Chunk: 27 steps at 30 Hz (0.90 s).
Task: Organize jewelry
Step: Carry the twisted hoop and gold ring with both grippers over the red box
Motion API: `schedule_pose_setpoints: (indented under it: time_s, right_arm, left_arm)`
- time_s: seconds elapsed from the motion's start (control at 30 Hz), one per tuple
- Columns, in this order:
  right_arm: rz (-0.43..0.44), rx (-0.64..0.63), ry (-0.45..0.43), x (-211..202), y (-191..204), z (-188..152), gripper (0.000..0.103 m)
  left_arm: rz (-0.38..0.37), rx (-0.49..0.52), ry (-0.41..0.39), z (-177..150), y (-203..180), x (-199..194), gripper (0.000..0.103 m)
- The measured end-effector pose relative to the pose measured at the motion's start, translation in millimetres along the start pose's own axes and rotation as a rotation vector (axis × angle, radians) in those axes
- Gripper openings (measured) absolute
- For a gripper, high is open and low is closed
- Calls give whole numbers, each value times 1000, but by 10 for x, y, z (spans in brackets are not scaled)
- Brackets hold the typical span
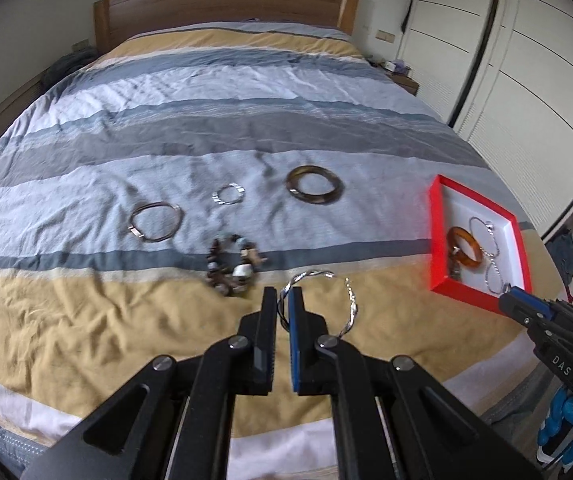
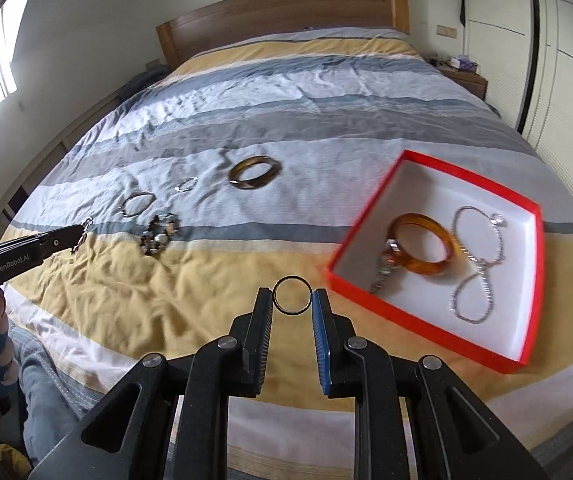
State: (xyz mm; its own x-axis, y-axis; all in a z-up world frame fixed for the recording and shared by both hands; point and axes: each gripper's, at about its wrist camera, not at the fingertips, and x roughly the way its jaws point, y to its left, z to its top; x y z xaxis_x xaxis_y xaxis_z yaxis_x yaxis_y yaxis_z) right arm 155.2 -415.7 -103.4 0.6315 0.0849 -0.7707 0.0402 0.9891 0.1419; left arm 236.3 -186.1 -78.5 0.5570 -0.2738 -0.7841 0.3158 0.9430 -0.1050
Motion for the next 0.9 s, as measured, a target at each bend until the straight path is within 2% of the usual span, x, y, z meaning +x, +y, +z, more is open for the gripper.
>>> schedule_pose_setpoints:
  time_s: [0.2,0.37,0.67,0.9]
  right_arm:
    - [-125,55,6,-56,-794,-48,20]
    - [-171,101,14,107,-1331,65,20]
    - [-156,132,60,685,-1907,522,20]
    - [-196,119,151,1130,-2127,622,20]
  left_arm:
    - [-103,123,14,209,-910,317,5]
    - [-153,195,46,418,-1521,738,5]
    - [-183,273,80,924,-2259,1615,5]
    - [-192,331,144,924,-2554,2165,5]
